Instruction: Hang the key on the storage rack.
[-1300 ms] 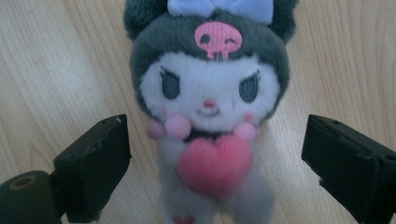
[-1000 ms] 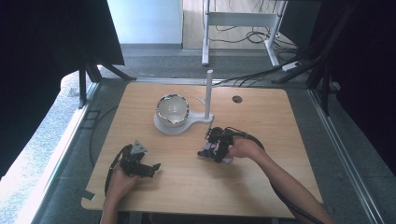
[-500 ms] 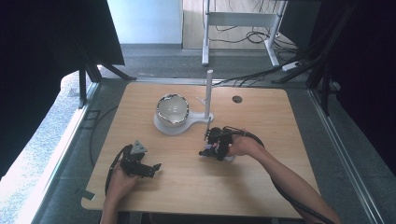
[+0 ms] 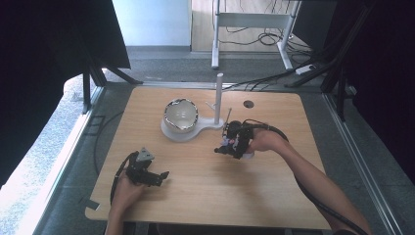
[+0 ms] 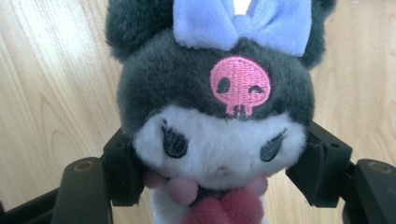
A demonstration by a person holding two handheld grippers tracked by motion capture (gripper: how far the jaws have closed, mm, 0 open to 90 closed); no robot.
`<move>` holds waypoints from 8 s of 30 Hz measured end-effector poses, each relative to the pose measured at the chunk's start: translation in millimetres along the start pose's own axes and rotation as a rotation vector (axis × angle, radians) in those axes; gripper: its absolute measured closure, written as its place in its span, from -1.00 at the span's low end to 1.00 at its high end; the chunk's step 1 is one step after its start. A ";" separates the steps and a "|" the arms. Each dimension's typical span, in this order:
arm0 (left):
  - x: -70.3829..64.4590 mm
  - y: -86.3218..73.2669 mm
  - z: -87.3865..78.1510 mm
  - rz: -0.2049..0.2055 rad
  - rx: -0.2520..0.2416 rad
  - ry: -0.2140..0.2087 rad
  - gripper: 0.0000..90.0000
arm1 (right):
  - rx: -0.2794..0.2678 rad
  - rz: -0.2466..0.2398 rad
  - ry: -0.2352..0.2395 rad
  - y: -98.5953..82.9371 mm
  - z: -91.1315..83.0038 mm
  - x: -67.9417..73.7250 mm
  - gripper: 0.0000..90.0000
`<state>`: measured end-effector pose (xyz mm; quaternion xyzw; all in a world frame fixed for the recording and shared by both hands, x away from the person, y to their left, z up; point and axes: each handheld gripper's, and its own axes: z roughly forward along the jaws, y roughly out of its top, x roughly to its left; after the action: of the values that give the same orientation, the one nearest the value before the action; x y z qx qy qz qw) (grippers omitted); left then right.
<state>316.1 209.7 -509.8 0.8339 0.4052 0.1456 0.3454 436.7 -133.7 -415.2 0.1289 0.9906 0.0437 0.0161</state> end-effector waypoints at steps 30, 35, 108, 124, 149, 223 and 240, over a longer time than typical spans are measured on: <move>0.7 0.0 -0.7 -0.004 -0.005 -0.010 -1.00 | -0.040 0.127 -0.083 -10.7 -88.8 -56.7 -0.33; 0.5 -0.1 -0.1 -0.003 -0.005 -0.010 -1.00 | -0.052 0.147 -0.094 -10.4 -101.7 -65.5 -0.33; -0.1 -0.3 0.6 -0.002 0.003 -0.023 -1.00 | -0.075 0.186 -0.054 30.5 -72.9 -78.6 -0.31; -0.3 -0.1 1.0 -0.002 0.004 -0.026 -1.00 | -0.131 0.175 -0.078 25.5 -77.8 -78.3 -0.55; -1.4 0.1 2.2 0.000 0.006 -0.025 -1.00 | -0.186 0.167 -0.127 1.8 -85.7 -68.7 -0.69; -4.5 2.0 3.3 0.009 0.004 -0.024 -1.00 | -0.377 0.349 -0.199 -174.0 -67.2 2.3 -0.88; -5.8 2.2 4.3 0.009 0.006 -0.026 -1.00 | -0.510 0.409 -0.252 -202.2 -16.9 34.0 -0.89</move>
<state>315.9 202.2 -511.2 0.8385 0.3974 0.1353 0.3475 351.7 -321.0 -417.4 0.3209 0.8916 0.2759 0.1610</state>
